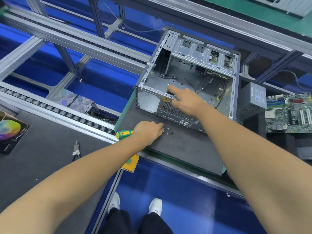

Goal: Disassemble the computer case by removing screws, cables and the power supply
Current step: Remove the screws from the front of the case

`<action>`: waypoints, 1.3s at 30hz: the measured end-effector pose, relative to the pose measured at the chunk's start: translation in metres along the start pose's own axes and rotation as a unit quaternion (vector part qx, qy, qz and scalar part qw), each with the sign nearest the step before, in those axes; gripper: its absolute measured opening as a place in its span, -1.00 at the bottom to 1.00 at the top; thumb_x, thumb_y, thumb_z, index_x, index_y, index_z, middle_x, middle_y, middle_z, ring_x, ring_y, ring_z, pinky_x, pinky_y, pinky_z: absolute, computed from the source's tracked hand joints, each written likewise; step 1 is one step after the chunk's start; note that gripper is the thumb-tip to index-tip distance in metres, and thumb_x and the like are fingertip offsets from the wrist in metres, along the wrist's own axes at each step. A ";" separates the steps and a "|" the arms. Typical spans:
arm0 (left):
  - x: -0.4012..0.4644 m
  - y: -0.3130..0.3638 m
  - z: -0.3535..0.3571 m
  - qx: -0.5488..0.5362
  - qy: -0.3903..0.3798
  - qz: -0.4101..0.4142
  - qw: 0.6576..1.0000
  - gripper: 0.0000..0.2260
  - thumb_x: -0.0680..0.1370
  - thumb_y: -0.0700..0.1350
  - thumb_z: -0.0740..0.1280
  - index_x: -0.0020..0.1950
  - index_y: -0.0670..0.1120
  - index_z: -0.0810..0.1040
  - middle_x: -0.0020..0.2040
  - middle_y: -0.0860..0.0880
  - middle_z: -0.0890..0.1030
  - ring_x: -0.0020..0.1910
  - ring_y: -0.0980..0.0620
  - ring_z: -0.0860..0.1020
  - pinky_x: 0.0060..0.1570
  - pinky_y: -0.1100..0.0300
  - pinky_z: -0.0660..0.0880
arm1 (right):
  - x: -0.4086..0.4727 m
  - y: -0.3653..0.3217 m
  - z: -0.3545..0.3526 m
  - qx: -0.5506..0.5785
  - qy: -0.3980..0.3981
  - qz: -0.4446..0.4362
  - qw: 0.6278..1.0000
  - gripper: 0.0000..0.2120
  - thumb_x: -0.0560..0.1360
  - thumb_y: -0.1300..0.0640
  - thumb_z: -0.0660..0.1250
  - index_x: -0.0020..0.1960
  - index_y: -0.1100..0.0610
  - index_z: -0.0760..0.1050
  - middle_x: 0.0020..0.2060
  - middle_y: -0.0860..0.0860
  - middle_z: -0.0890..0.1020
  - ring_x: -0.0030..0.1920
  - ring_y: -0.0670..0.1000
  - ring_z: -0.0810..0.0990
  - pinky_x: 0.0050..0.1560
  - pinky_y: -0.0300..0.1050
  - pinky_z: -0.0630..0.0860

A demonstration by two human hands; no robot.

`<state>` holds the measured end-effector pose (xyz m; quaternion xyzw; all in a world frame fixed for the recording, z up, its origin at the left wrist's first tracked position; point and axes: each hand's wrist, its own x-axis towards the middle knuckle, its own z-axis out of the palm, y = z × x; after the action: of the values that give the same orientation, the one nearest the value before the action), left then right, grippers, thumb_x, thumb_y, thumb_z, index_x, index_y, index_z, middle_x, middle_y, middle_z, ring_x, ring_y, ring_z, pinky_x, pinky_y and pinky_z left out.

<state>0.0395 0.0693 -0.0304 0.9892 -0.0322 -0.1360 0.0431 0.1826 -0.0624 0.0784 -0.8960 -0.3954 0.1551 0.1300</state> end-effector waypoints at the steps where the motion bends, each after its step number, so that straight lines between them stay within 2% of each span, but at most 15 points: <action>1: 0.000 0.000 0.000 0.003 -0.003 0.000 1.000 -0.65 0.75 0.12 -0.04 0.26 -0.03 0.44 0.05 -0.15 0.68 -0.02 -0.25 0.65 -0.18 0.00 0.44 | 0.000 0.000 0.000 0.000 0.000 0.001 1.000 -0.71 0.46 0.12 0.22 0.13 -0.12 0.28 -0.46 0.01 0.34 -0.44 0.07 0.34 -0.41 -0.08 0.24; 4: 0.002 -0.004 -0.002 -0.006 -0.019 -0.012 1.000 -0.65 0.75 0.13 -0.02 0.25 -0.04 0.45 0.09 -0.15 0.67 0.03 -0.25 0.64 -0.16 0.00 0.44 | 0.000 0.000 0.001 0.003 0.003 -0.001 1.000 -0.70 0.45 0.12 0.22 0.13 -0.13 0.29 -0.47 0.01 0.34 -0.45 0.07 0.34 -0.42 -0.09 0.25; 7: 0.004 -0.011 -0.004 -0.048 -0.037 -0.028 0.998 -0.76 0.75 0.07 0.08 0.21 -0.06 0.41 0.14 -0.17 0.65 0.07 -0.27 0.62 -0.08 -0.04 0.49 | 0.000 0.001 0.000 0.004 0.001 -0.001 1.000 -0.71 0.46 0.11 0.21 0.14 -0.13 0.28 -0.46 0.01 0.35 -0.45 0.07 0.34 -0.41 -0.08 0.25; 10: 0.004 -0.020 -0.011 -0.176 -0.072 -0.068 0.979 -0.73 0.73 0.09 0.13 0.24 -0.10 0.33 0.21 -0.22 0.61 0.14 -0.30 0.58 0.08 -0.14 0.51 | 0.001 0.000 0.000 0.005 0.000 -0.004 1.000 -0.71 0.47 0.12 0.22 0.14 -0.11 0.29 -0.45 0.03 0.37 -0.43 0.07 0.37 -0.40 -0.08 0.26; 12: 0.004 -0.028 -0.017 -0.286 -0.102 -0.095 0.948 -0.69 0.73 0.08 0.14 0.29 -0.14 0.26 0.20 -0.27 0.58 0.11 -0.26 0.57 0.12 -0.14 0.49 | 0.000 0.000 0.000 0.003 -0.002 -0.004 1.000 -0.71 0.47 0.12 0.22 0.16 -0.11 0.30 -0.45 0.03 0.38 -0.42 0.08 0.38 -0.40 -0.08 0.26; 13: 0.004 -0.030 -0.019 -0.346 -0.114 -0.099 0.926 -0.71 0.73 0.06 0.14 0.26 -0.14 0.24 0.15 -0.28 0.57 0.01 -0.21 0.57 0.06 -0.10 0.50 | 0.000 0.001 0.000 0.002 -0.003 -0.004 1.000 -0.70 0.47 0.11 0.22 0.16 -0.11 0.30 -0.45 0.03 0.38 -0.42 0.07 0.38 -0.40 -0.08 0.25; 15: 0.003 -0.035 -0.021 -0.445 -0.128 -0.098 0.881 -0.80 0.74 0.02 0.12 0.15 -0.11 0.22 -0.02 -0.24 0.51 -0.25 -0.07 0.43 -0.25 0.05 0.48 | 0.000 0.001 0.000 0.003 -0.002 -0.006 1.000 -0.71 0.47 0.12 0.21 0.15 -0.11 0.29 -0.46 0.02 0.37 -0.43 0.07 0.37 -0.40 -0.08 0.25; 17: 0.001 -0.036 -0.021 -0.473 -0.114 -0.096 0.868 -0.85 0.75 -0.03 0.11 0.09 -0.09 0.22 -0.10 -0.19 0.43 -0.30 -0.03 0.32 -0.44 0.16 0.40 | 0.000 0.000 0.000 0.004 -0.002 -0.006 1.000 -0.72 0.47 0.13 0.22 0.14 -0.10 0.29 -0.46 0.02 0.36 -0.43 0.08 0.36 -0.40 -0.07 0.26; 22: 0.004 -0.030 -0.016 -0.428 -0.091 -0.088 0.895 -0.83 0.74 -0.04 0.13 0.12 -0.15 0.29 -0.19 -0.07 0.43 -0.31 -0.07 0.38 -0.41 0.16 0.41 | -0.001 -0.001 -0.001 0.003 -0.004 0.002 1.000 -0.71 0.47 0.13 0.23 0.15 -0.09 0.31 -0.43 0.04 0.40 -0.39 0.11 0.39 -0.38 -0.06 0.28; 23: 0.006 -0.028 -0.016 -0.409 -0.097 -0.083 0.903 -0.83 0.74 -0.04 0.13 0.14 -0.15 0.31 -0.15 -0.10 0.48 -0.28 -0.09 0.43 -0.36 0.13 0.42 | -0.001 -0.001 -0.001 0.002 -0.005 0.002 1.000 -0.71 0.47 0.13 0.23 0.15 -0.09 0.31 -0.42 0.04 0.40 -0.39 0.11 0.39 -0.38 -0.06 0.27; 25: 0.007 -0.024 -0.015 -0.368 -0.101 -0.072 0.921 -0.86 0.74 -0.05 0.13 0.14 -0.12 0.33 0.01 -0.20 0.57 -0.08 -0.19 0.54 -0.11 0.01 0.47 | -0.001 -0.002 -0.001 0.002 -0.006 0.001 1.000 -0.71 0.48 0.14 0.23 0.15 -0.09 0.30 -0.41 0.05 0.41 -0.39 0.10 0.39 -0.38 -0.07 0.28; 28: 0.009 -0.019 -0.013 -0.322 -0.108 -0.063 0.938 -0.89 0.73 -0.06 0.09 0.17 -0.08 0.32 0.15 -0.28 0.59 0.08 -0.28 0.55 0.15 -0.12 0.49 | -0.001 -0.002 -0.002 0.001 -0.008 0.002 1.000 -0.71 0.48 0.14 0.23 0.15 -0.09 0.30 -0.40 0.06 0.42 -0.39 0.10 0.40 -0.36 -0.05 0.31; 30: 0.009 -0.017 -0.013 -0.282 -0.102 -0.063 0.952 -0.84 0.73 -0.04 0.07 0.23 -0.07 0.34 0.18 -0.27 0.59 0.09 -0.29 0.55 0.12 -0.14 0.51 | -0.001 -0.002 -0.002 0.001 -0.011 0.003 1.000 -0.72 0.48 0.14 0.23 0.14 -0.10 0.29 -0.40 0.06 0.42 -0.39 0.10 0.40 -0.37 -0.06 0.30; 34: 0.010 -0.015 -0.011 -0.170 -0.050 -0.057 0.982 -0.79 0.72 0.04 0.08 0.27 -0.01 0.37 0.15 -0.23 0.62 0.06 -0.30 0.58 -0.11 -0.03 0.44 | -0.001 -0.002 -0.002 0.003 -0.011 0.000 1.000 -0.73 0.47 0.14 0.22 0.10 -0.11 0.27 -0.41 0.04 0.40 -0.40 0.09 0.37 -0.39 -0.07 0.26; 39: 0.017 -0.010 -0.018 -0.083 -0.048 -0.051 0.994 -0.70 0.71 0.14 0.14 0.25 -0.02 0.50 0.17 -0.18 0.62 0.14 -0.26 0.59 -0.05 -0.03 0.45 | -0.001 -0.001 -0.001 0.009 -0.010 -0.001 1.000 -0.72 0.47 0.13 0.22 0.12 -0.11 0.28 -0.41 0.05 0.41 -0.41 0.09 0.38 -0.40 -0.08 0.27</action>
<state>0.0612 0.0793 -0.0183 0.9750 0.0275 -0.1873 0.1166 0.1813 -0.0625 0.0796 -0.8929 -0.3961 0.1670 0.1339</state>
